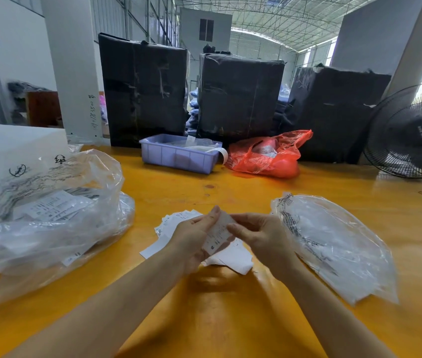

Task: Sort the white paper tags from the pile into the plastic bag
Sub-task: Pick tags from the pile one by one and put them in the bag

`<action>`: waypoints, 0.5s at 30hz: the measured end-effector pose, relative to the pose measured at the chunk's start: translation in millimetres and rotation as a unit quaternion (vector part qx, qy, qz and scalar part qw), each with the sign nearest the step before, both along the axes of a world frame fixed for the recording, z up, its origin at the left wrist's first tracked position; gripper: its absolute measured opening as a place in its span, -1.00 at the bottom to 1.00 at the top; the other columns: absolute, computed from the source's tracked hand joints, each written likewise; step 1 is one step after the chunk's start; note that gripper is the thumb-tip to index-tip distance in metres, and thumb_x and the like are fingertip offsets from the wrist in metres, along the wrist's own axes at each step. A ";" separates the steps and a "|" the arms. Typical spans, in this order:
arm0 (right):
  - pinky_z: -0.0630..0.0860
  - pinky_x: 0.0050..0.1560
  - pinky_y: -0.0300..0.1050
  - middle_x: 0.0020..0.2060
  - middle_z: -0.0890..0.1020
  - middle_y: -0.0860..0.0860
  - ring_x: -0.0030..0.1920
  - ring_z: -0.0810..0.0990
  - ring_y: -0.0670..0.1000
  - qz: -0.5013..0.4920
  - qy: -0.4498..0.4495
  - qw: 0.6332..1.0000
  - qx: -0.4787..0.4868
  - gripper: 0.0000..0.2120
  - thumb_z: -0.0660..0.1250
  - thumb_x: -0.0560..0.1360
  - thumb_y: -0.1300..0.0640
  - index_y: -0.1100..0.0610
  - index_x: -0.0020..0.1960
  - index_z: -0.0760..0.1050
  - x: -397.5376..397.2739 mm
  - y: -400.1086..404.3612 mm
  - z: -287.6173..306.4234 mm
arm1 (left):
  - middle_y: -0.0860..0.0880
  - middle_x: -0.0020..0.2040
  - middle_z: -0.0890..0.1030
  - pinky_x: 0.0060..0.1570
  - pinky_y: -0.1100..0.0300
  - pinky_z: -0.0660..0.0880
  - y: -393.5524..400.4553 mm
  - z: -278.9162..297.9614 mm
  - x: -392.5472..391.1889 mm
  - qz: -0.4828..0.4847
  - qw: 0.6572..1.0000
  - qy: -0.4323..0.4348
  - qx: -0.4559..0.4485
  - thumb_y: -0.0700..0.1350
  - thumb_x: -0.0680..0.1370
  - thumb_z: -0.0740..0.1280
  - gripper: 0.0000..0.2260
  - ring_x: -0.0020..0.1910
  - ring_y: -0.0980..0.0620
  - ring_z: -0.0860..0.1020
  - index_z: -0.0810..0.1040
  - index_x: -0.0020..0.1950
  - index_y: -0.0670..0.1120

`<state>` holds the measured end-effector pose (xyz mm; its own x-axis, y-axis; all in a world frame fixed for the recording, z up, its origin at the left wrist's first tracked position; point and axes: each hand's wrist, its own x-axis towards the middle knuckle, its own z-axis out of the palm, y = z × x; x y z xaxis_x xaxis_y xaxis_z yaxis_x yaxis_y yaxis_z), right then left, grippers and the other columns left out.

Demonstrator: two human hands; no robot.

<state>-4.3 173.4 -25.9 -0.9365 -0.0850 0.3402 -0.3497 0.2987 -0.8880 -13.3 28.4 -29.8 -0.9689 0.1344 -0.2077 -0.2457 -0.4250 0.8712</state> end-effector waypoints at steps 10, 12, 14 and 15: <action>0.53 -0.34 -0.28 -0.35 0.67 0.05 -0.43 0.58 -0.11 -0.090 0.008 0.991 -0.099 -0.92 0.41 0.45 0.30 0.15 -0.14 0.64 -7.9 14.0 1.9 | -0.23 -0.15 0.69 -0.35 0.26 0.60 -22.0 5.8 -6.6 -0.119 0.973 0.059 -0.190 -0.25 0.47 0.40 -0.88 -0.29 -0.03 0.68 0.61 -0.02 -0.26; 0.53 -0.36 -0.30 -0.35 0.67 0.04 -0.43 0.59 -0.11 -0.093 0.023 0.991 -0.096 -0.93 0.40 0.46 0.30 0.16 -0.13 0.64 -7.7 13.7 2.8 | -0.21 -0.17 0.69 -0.35 0.26 0.60 -21.5 8.8 -6.0 -0.116 0.970 0.070 -0.203 -0.24 0.46 0.41 -0.89 -0.31 -0.01 0.68 0.62 -0.04 -0.24; 0.50 -0.40 -0.33 -0.38 0.66 0.02 -0.46 0.58 -0.11 -0.099 0.037 0.990 -0.097 -0.93 0.38 0.47 0.31 0.20 -0.11 0.64 -7.9 15.7 5.8 | -0.18 -0.20 0.69 -0.38 0.26 0.59 -25.7 17.5 -6.9 -0.099 0.970 0.079 -0.208 -0.23 0.46 0.40 -0.89 -0.34 0.01 0.67 0.61 -0.05 -0.23; 0.49 -0.41 -0.33 -0.39 0.66 0.02 -0.47 0.58 -0.11 -0.111 0.052 0.988 -0.096 -0.93 0.38 0.47 0.31 0.20 -0.11 0.63 -8.6 18.6 8.3 | -0.17 -0.23 0.69 -0.41 0.27 0.58 -29.1 25.1 -7.3 -0.080 0.972 0.087 -0.201 -0.23 0.47 0.39 -0.90 -0.37 0.03 0.66 0.60 -0.05 -0.24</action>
<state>-12.9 192.0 -17.6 -0.8842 0.1943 0.4247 -0.3857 0.2089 -0.8986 -20.6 -0.6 -4.8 -0.9674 0.2281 -0.1101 -0.1152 -0.0091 0.9933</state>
